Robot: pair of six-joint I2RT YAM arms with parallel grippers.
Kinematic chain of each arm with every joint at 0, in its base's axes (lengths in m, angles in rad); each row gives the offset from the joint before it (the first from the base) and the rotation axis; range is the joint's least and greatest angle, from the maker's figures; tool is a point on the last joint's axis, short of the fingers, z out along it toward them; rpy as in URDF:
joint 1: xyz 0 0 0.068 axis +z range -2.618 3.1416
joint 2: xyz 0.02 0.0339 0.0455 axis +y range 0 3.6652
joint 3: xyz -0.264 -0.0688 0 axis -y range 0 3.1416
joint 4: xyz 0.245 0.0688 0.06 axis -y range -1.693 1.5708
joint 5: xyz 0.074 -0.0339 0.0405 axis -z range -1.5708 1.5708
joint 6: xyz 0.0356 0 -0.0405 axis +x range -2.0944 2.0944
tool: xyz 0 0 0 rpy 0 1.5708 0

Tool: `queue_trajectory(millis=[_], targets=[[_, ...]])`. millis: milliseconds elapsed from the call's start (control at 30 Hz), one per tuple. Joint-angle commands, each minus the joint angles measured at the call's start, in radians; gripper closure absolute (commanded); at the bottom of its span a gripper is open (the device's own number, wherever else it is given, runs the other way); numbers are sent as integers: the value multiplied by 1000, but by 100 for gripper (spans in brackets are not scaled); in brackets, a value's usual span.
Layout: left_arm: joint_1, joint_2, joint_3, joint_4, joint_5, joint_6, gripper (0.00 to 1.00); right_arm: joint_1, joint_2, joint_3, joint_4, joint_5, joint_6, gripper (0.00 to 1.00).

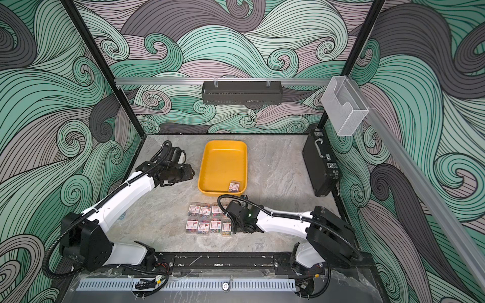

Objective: Take the paper clips out of the storage box
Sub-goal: Place the boxed paper clips at the center of the board, then adjust the boxed paper clips in the storage box.

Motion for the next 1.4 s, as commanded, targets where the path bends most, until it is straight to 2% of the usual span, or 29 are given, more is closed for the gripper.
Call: queue_trajectory(millis=[0,300,500,600,767,1067,1200,1367], targets=[[-6,4,28,-40,-4,10,51,6,-38,-10,-34,22,12,33],[-22,25,32,-22,14,10,51,-5,-187,55,-184,128,-45,29],[-61,80,60,-6,40,16,50,-143,-143,226,-252,98,-282,26],[-65,131,65,22,89,15,50,-218,-86,324,-249,61,-377,25],[-66,213,95,-8,60,9,51,-309,88,539,-297,-18,-495,20],[-66,263,99,-26,32,19,59,-359,493,907,-443,-150,-609,15],[-69,262,88,-14,29,14,63,-376,602,958,-451,-166,-593,13],[-68,262,78,-9,25,9,70,-387,646,995,-472,-163,-591,6]])
